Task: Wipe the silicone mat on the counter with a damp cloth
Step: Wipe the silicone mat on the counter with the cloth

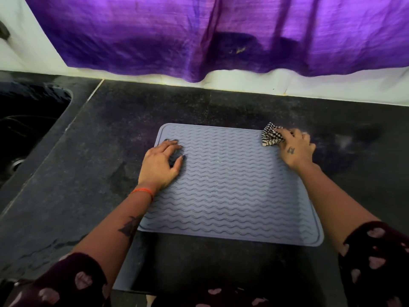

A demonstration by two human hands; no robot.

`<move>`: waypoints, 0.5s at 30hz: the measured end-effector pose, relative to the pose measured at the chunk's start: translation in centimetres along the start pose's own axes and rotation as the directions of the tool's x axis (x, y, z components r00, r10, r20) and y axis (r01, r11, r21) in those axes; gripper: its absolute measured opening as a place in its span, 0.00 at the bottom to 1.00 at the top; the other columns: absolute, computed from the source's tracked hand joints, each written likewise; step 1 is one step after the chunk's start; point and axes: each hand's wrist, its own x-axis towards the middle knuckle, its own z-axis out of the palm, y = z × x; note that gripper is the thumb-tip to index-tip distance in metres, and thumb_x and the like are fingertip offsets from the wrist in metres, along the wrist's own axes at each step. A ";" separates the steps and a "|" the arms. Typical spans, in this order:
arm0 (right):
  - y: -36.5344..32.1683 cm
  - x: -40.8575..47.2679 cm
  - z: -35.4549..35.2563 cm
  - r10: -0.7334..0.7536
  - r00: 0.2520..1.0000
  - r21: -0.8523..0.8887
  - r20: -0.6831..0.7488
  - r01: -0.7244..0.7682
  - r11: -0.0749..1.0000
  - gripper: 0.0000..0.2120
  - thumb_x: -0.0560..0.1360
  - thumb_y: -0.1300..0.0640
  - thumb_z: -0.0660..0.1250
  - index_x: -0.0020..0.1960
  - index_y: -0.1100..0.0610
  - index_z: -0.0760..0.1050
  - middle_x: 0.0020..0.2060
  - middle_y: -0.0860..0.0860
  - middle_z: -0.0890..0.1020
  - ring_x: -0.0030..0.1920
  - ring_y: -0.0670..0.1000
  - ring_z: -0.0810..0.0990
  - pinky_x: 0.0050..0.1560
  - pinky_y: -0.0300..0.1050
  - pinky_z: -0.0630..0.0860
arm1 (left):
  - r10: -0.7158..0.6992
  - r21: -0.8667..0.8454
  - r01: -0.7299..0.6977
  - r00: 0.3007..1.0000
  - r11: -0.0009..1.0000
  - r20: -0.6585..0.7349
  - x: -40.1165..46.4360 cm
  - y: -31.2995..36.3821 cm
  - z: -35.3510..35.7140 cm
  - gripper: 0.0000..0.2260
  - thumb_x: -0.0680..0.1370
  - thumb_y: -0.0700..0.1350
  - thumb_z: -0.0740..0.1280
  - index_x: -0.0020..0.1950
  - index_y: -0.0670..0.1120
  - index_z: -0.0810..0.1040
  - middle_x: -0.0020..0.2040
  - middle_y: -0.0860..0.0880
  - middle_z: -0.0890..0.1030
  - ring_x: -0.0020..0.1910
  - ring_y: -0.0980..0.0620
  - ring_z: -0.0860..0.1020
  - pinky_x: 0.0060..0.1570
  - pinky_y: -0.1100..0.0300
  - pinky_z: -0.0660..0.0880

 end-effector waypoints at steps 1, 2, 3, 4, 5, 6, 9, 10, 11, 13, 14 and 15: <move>0.3 0.1 -0.3 0.019 1.000 -0.004 0.007 -0.019 1.000 0.20 0.77 0.55 0.61 0.67 0.46 0.67 0.65 0.56 0.68 0.64 0.62 0.64 0.61 0.60 0.62 | 0.001 0.001 -0.001 1.000 1.000 0.000 0.0 0.0 0.0 0.22 0.74 0.59 0.56 0.60 0.48 0.78 0.64 0.50 0.76 0.66 0.49 0.72 0.64 0.49 0.68; 0.5 -0.1 -0.4 0.063 0.998 -0.017 -0.008 -0.063 0.998 0.20 0.76 0.55 0.62 0.67 0.46 0.68 0.65 0.56 0.68 0.64 0.63 0.64 0.62 0.62 0.61 | 0.002 0.003 -0.002 1.000 1.000 0.001 -0.1 0.0 0.0 0.22 0.74 0.59 0.57 0.60 0.48 0.78 0.64 0.50 0.76 0.65 0.49 0.72 0.64 0.49 0.69; 0.7 -0.6 -0.2 0.121 0.992 -0.036 -0.031 -0.122 0.992 0.20 0.76 0.55 0.62 0.67 0.45 0.67 0.65 0.57 0.68 0.64 0.63 0.64 0.63 0.63 0.61 | 0.001 0.003 -0.001 1.000 1.000 0.002 0.0 0.0 0.0 0.22 0.74 0.58 0.57 0.60 0.48 0.78 0.64 0.50 0.76 0.65 0.49 0.72 0.64 0.49 0.69; 0.8 -1.2 0.2 0.169 0.984 -0.059 -0.048 -0.172 0.983 0.21 0.76 0.55 0.61 0.68 0.45 0.66 0.66 0.57 0.67 0.64 0.64 0.63 0.63 0.63 0.60 | 0.001 0.002 -0.001 1.000 1.000 0.005 0.0 0.0 0.0 0.22 0.74 0.58 0.57 0.60 0.48 0.78 0.64 0.50 0.77 0.65 0.49 0.72 0.64 0.49 0.69; 0.8 -1.7 0.6 0.201 0.978 -0.074 -0.052 -0.204 0.976 0.21 0.77 0.55 0.60 0.69 0.44 0.65 0.67 0.57 0.66 0.64 0.64 0.63 0.63 0.63 0.60 | 0.002 0.002 -0.002 1.000 1.000 0.008 0.0 0.0 0.0 0.22 0.74 0.58 0.57 0.60 0.48 0.78 0.64 0.50 0.77 0.65 0.49 0.72 0.64 0.49 0.69; 0.6 -1.8 0.6 0.212 0.976 -0.077 -0.044 -0.215 0.974 0.21 0.77 0.56 0.60 0.69 0.44 0.65 0.67 0.57 0.65 0.64 0.64 0.63 0.63 0.63 0.60 | 0.004 0.002 -0.004 1.000 1.000 0.009 0.0 0.0 0.0 0.22 0.74 0.58 0.57 0.60 0.48 0.77 0.64 0.50 0.77 0.65 0.49 0.72 0.64 0.49 0.69; 0.0 -1.1 -1.0 0.214 0.977 -0.028 0.016 -0.213 0.977 0.21 0.76 0.55 0.62 0.68 0.44 0.67 0.65 0.58 0.67 0.64 0.63 0.64 0.63 0.62 0.62 | 0.005 0.002 -0.005 1.000 1.000 0.013 0.0 0.1 0.0 0.23 0.74 0.58 0.56 0.60 0.48 0.77 0.64 0.49 0.76 0.66 0.48 0.72 0.65 0.49 0.68; 0.0 -1.1 -1.4 0.226 0.974 -0.020 0.016 -0.226 0.974 0.20 0.76 0.54 0.62 0.67 0.45 0.68 0.65 0.58 0.67 0.63 0.63 0.65 0.63 0.61 0.63 | 0.003 0.001 -0.003 1.000 1.000 0.015 0.0 0.1 0.0 0.23 0.74 0.59 0.56 0.61 0.48 0.77 0.64 0.49 0.76 0.66 0.48 0.72 0.65 0.49 0.68; -0.1 -1.6 -1.5 0.241 0.971 -0.023 -0.005 -0.241 0.970 0.19 0.76 0.53 0.62 0.67 0.46 0.69 0.64 0.59 0.68 0.63 0.63 0.65 0.62 0.60 0.64 | -0.001 0.002 0.000 1.000 1.000 0.016 0.0 0.0 0.0 0.24 0.73 0.59 0.56 0.61 0.48 0.77 0.65 0.49 0.76 0.66 0.48 0.72 0.65 0.49 0.68; 0.1 -3.7 -0.7 0.242 0.967 -0.061 -0.084 -0.248 0.967 0.20 0.76 0.52 0.62 0.67 0.49 0.69 0.63 0.61 0.68 0.61 0.64 0.67 0.59 0.59 0.66 | -0.004 0.012 0.004 1.000 1.000 0.015 0.0 0.0 0.0 0.24 0.73 0.59 0.55 0.61 0.48 0.77 0.65 0.49 0.76 0.66 0.48 0.72 0.65 0.49 0.68; 0.1 -5.0 0.0 0.227 0.967 -0.082 -0.112 -0.236 0.968 0.21 0.76 0.52 0.61 0.68 0.50 0.67 0.62 0.61 0.69 0.59 0.65 0.67 0.57 0.60 0.66 | -0.006 0.016 0.006 1.000 1.000 0.015 0.1 0.0 0.0 0.24 0.73 0.59 0.55 0.61 0.48 0.77 0.65 0.49 0.76 0.66 0.48 0.71 0.65 0.49 0.67; 0.2 -5.9 0.5 0.213 0.969 -0.101 -0.122 -0.226 0.969 0.22 0.76 0.52 0.60 0.69 0.51 0.66 0.62 0.62 0.69 0.58 0.65 0.67 0.55 0.60 0.67 | -0.008 0.018 0.008 1.000 1.000 0.018 0.1 0.0 0.0 0.24 0.73 0.59 0.55 0.61 0.48 0.77 0.65 0.49 0.76 0.66 0.49 0.71 0.66 0.50 0.67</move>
